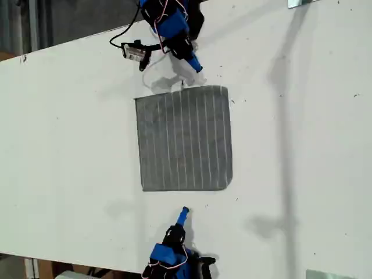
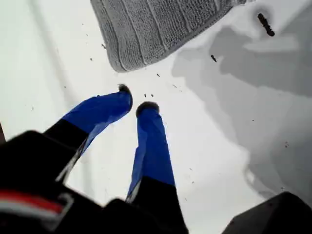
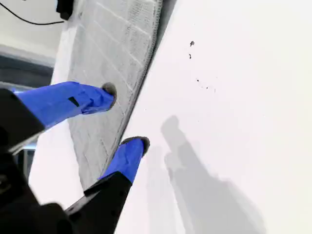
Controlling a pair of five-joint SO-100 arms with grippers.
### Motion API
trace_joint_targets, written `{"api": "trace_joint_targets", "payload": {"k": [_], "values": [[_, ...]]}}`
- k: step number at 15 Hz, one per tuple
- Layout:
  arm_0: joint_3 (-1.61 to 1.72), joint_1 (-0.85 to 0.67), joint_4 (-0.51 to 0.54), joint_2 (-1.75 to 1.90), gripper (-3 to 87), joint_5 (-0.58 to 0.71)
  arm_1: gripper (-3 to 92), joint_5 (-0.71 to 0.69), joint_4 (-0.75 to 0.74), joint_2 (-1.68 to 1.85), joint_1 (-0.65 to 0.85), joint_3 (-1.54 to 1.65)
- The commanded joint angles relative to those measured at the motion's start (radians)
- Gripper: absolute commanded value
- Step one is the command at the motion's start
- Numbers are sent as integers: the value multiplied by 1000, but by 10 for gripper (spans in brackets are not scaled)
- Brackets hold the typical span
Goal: Grasp corners of a square towel and fold twice.
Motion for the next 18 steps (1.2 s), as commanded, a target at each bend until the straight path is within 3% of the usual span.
{"api": "trace_joint_targets", "payload": {"k": [1, 4, 7, 8, 9, 11, 14, 16, 18], "values": [[-8, -275, 11, 6, 23, -491, 81, -61, 14, 6, 353, -52], [-8, -311, 17, 6, 15, -531, 150, -55, 9, 6, 419, -38], [0, -331, 3, 6, 26, -531, 100, -55, 9, 6, 459, -37], [8, -321, -21, 6, 26, -532, 218, -104, -18, 6, 448, -44], [9, -322, -38, 5, 38, -489, 256, -212, -144, -38, 426, -57], [11, -324, -57, 3, 43, -448, 271, -298, -238, -534, 390, -313], [11, -334, -57, 2, 37, -442, 309, -273, -546, -1266, 187, -531], [11, -348, -55, 2, 33, -440, 311, -190, -581, -1445, 78, -571], [11, -351, -57, 2, 32, -425, 309, -118, -515, -1451, 6, -566]]}}
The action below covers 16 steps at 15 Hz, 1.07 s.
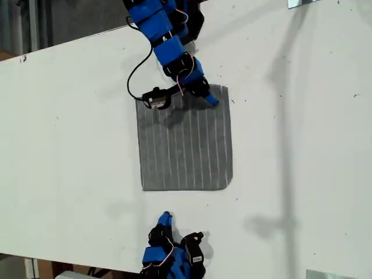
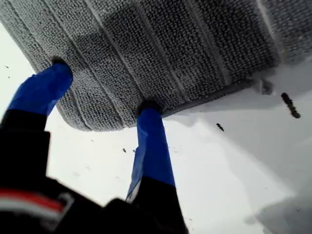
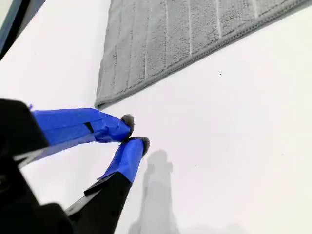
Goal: Grasp corners of a square towel and fold twice.
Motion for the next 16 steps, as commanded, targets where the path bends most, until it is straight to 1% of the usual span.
{"api": "trace_joint_targets", "payload": {"k": [1, 3, 4, 5, 6, 7, 9, 11, 13, 16], "values": [[5, -18, -21, 2, 32, 14, 310, 63, 69, 20, -66, -52], [5, -14, -20, 2, 29, 11, 313, 55, 167, 112, -54, -54], [5, -12, -20, 2, 29, 11, 313, 35, 258, 195, -31, -69], [5, -6, -18, 2, 28, 6, 313, -14, 331, 299, 2, -91], [5, 0, -15, 2, 27, 0, 313, -54, 373, 402, 31, -95], [5, 11, -12, 2, 26, -11, 313, -58, 399, 463, 41, -64], [5, 32, -8, 2, 25, -25, 311, 17, 330, 534, -17, 83], [5, 29, -8, 3, 25, -25, 313, 80, 299, 528, -80, 130], [5, 28, -8, 3, 24, -23, 313, 95, 258, 488, -107, 137], [5, 31, -6, 3, 24, -26, 315, 97, 89, 285, -140, 106]]}}
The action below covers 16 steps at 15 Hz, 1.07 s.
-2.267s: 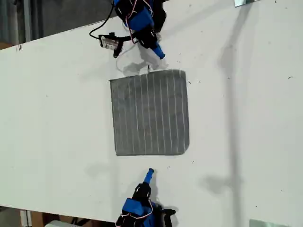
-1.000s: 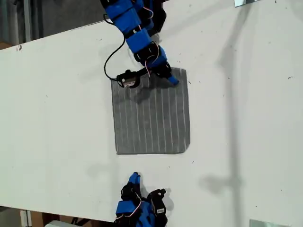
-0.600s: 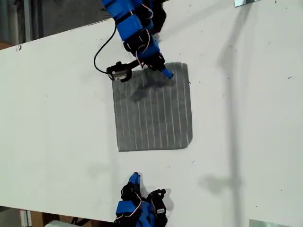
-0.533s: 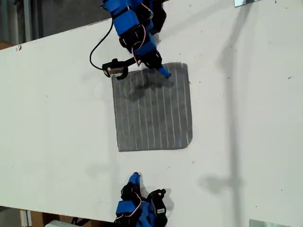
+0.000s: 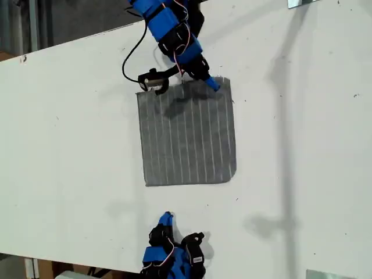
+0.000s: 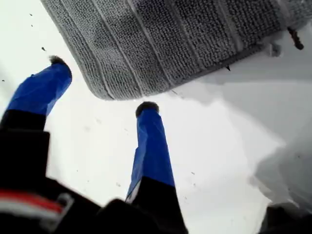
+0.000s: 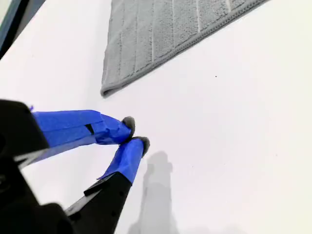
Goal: Grasp corners of a square towel and fold twice.
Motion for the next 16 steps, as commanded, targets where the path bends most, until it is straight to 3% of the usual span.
{"api": "trace_joint_targets", "payload": {"k": [1, 7, 8, 10, 13, 16], "values": [[5, 18, -5, 3, 23, -15, 316, 6, -87, -178, -15, -72], [5, 35, 3, 3, 21, -32, 316, 3, -107, -345, -17, -126], [5, 35, 3, 3, 20, -32, 278, 6, -124, -360, -28, -126], [5, 43, 3, 3, 19, -31, 2, 23, -213, -437, -43, -137], [-6, 107, 26, 5, 10, -87, -1, -2, -216, -661, -49, -313], [-89, 193, 77, -11, 1, -127, -1, -98, -109, -819, 5, -540]]}}
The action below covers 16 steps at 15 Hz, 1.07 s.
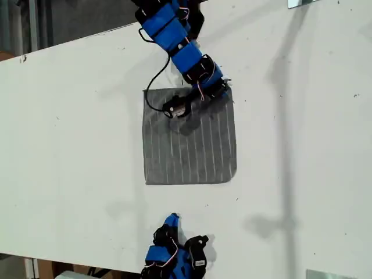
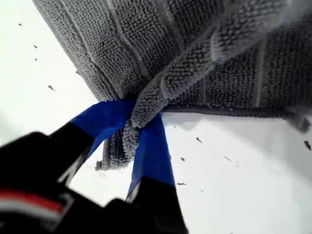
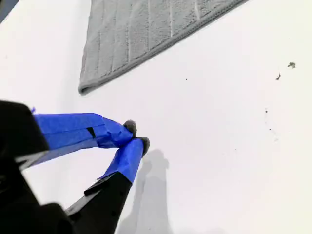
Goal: Grasp corners of a square towel and fold twice.
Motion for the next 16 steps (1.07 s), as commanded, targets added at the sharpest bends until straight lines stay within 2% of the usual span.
{"api": "trace_joint_targets", "payload": {"k": [1, 3, 5, 6, 8, 11, 12, 15, 16], "values": [[-112, 86, -28, -83, 0, -26, -1, -69, 48, -91, 49, -124], [-383, 144, -193, -607, 4, 29, -1, -98, 80, -95, 75, -166], [-850, 219, -178, -1206, 18, 123, -1, -103, 97, -94, 83, -178], [-969, 259, -173, -1365, 26, 133, -1, -98, 98, -94, 77, -176], [-1035, 385, -213, -1520, 55, 67, -1, -94, 98, -101, 64, -175], [-1275, 561, -144, -1782, 92, 8, -1, -95, 100, -106, 64, -175], [-1339, 583, -140, -1839, 97, 18, -1, -98, 97, -109, 67, -175], [-1466, 604, -261, -1997, 118, 98, -1, -103, 94, -117, 72, -175], [-1522, 601, -264, -2066, 126, 118, -1, -103, 94, -117, 69, -175]]}}
